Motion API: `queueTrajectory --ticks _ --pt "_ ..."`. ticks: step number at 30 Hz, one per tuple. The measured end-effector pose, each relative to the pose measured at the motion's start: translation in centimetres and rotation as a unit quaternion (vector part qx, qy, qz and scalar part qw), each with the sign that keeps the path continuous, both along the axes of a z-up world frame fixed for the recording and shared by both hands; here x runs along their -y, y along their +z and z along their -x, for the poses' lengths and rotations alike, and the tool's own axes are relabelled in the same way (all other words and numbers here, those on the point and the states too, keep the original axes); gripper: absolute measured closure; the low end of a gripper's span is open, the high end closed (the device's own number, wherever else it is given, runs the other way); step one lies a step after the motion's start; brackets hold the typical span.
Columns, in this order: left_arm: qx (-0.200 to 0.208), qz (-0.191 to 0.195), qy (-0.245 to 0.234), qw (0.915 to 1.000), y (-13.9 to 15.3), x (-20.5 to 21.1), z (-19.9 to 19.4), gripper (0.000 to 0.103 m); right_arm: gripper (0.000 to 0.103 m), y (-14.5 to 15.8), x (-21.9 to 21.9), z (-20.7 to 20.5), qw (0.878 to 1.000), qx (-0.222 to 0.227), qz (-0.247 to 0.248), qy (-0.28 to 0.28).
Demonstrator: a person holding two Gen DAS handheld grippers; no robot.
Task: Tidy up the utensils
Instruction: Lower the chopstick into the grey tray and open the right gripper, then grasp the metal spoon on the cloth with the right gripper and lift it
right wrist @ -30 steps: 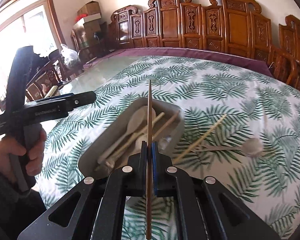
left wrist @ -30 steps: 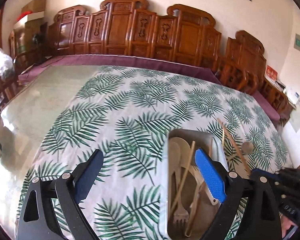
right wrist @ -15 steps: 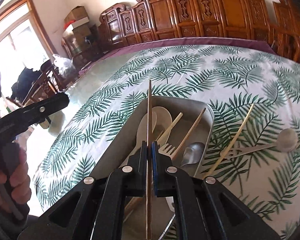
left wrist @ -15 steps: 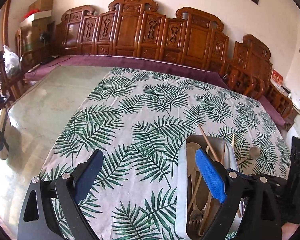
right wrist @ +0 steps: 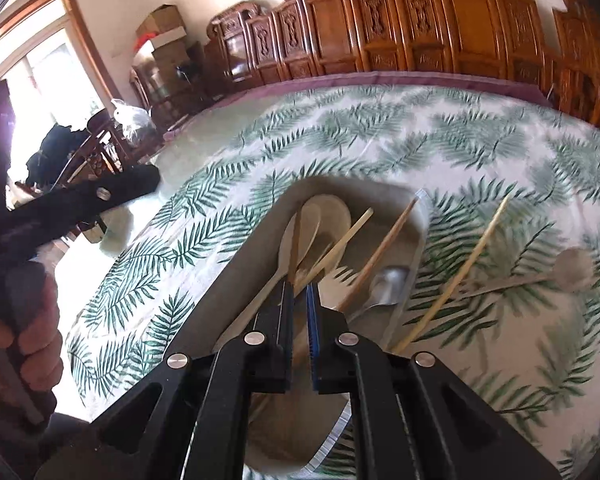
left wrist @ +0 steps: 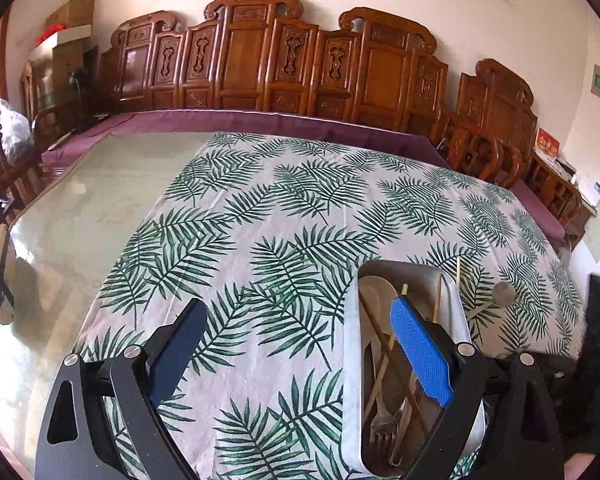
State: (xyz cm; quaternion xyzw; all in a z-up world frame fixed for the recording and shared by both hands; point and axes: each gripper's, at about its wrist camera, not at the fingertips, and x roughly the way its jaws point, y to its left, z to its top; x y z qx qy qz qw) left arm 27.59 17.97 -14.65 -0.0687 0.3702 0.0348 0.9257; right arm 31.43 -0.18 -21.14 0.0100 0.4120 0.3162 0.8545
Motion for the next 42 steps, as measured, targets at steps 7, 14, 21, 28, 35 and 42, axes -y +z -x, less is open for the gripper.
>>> queueTrajectory --ticks 7,14,21,28,35,42 --pt "0.002 -0.001 -0.015 0.9999 0.0 1.4 0.0 0.014 0.078 2.1 5.8 -0.2 0.997 0.055 0.029 -0.039" --pt "-0.002 -0.002 -0.039 0.9992 -0.2 3.5 -0.3 0.014 0.073 0.4 11.4 -2.5 0.993 0.052 0.066 -0.086" --pt "-0.005 -0.008 -0.065 0.9979 -0.5 6.4 -0.7 0.014 0.055 -3.1 15.0 -5.5 0.988 0.026 0.084 -0.126" --pt "-0.015 -0.019 -0.087 0.9959 -1.2 8.8 -1.1 0.014 0.051 -5.8 15.2 -9.1 0.986 0.001 0.096 -0.14" --pt "-0.02 -0.021 -0.1 0.9945 -1.5 10.1 -1.3 0.014 0.049 -6.7 15.9 -12.3 0.985 -0.03 0.072 -0.157" --pt "-0.021 -0.037 -0.093 0.9947 -2.0 11.1 -1.3 0.014 0.079 -7.0 15.7 -12.4 0.983 -0.022 0.091 -0.159"
